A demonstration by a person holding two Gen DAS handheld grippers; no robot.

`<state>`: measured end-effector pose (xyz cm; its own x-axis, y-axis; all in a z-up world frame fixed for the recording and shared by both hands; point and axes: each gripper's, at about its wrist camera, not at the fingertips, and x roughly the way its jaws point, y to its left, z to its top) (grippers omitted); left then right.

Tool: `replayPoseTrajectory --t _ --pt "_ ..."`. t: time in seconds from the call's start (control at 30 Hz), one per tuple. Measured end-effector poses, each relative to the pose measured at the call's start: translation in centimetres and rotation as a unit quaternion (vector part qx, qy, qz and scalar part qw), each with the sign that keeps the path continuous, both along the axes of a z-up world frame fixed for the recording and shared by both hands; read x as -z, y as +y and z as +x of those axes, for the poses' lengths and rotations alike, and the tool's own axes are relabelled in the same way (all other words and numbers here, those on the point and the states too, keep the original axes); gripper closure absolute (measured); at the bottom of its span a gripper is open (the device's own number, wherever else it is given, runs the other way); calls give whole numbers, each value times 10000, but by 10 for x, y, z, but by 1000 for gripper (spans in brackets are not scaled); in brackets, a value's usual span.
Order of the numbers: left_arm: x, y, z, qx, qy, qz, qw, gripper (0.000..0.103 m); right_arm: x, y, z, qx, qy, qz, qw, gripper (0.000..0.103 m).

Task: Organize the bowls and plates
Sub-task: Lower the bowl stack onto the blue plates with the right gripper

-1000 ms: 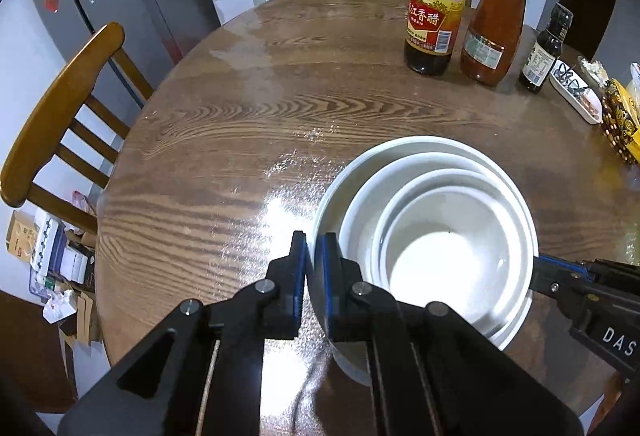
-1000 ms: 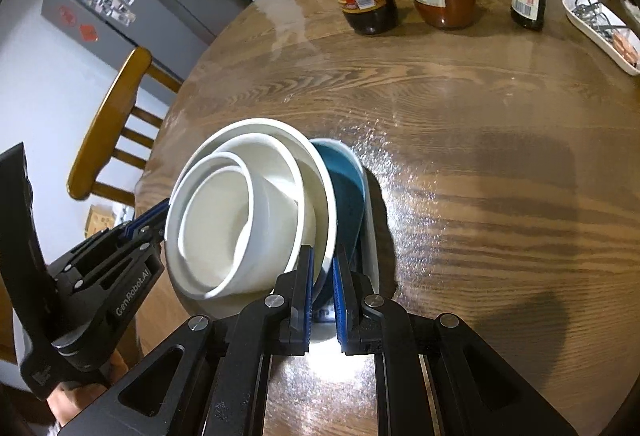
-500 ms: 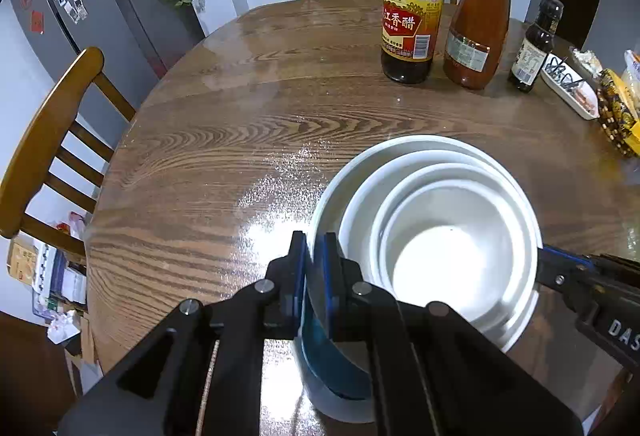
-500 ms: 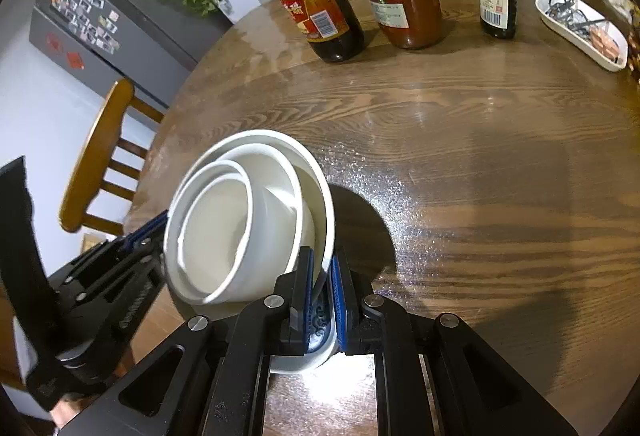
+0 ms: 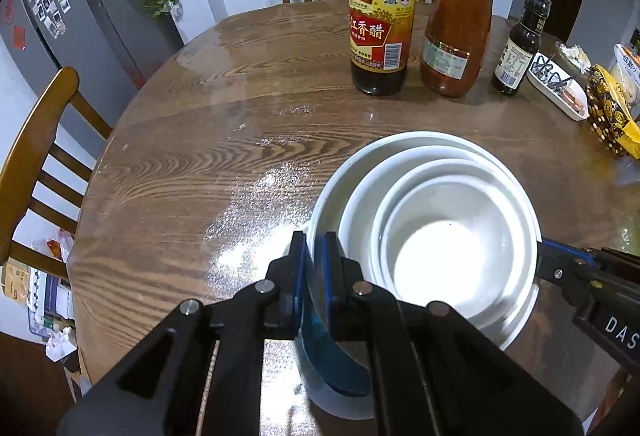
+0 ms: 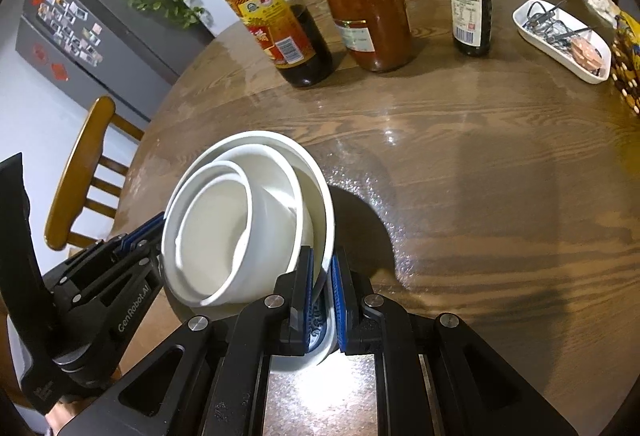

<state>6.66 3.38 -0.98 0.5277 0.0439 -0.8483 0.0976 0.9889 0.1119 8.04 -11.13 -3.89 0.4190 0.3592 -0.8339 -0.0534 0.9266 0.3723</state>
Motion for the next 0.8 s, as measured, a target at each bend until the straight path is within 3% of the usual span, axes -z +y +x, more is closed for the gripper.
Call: replayPoseTrajectory --t 0.8 --pt "0 -2 13 1 223 -18 9998 98 -7 1 12 -158 -3 -294 9994 90"
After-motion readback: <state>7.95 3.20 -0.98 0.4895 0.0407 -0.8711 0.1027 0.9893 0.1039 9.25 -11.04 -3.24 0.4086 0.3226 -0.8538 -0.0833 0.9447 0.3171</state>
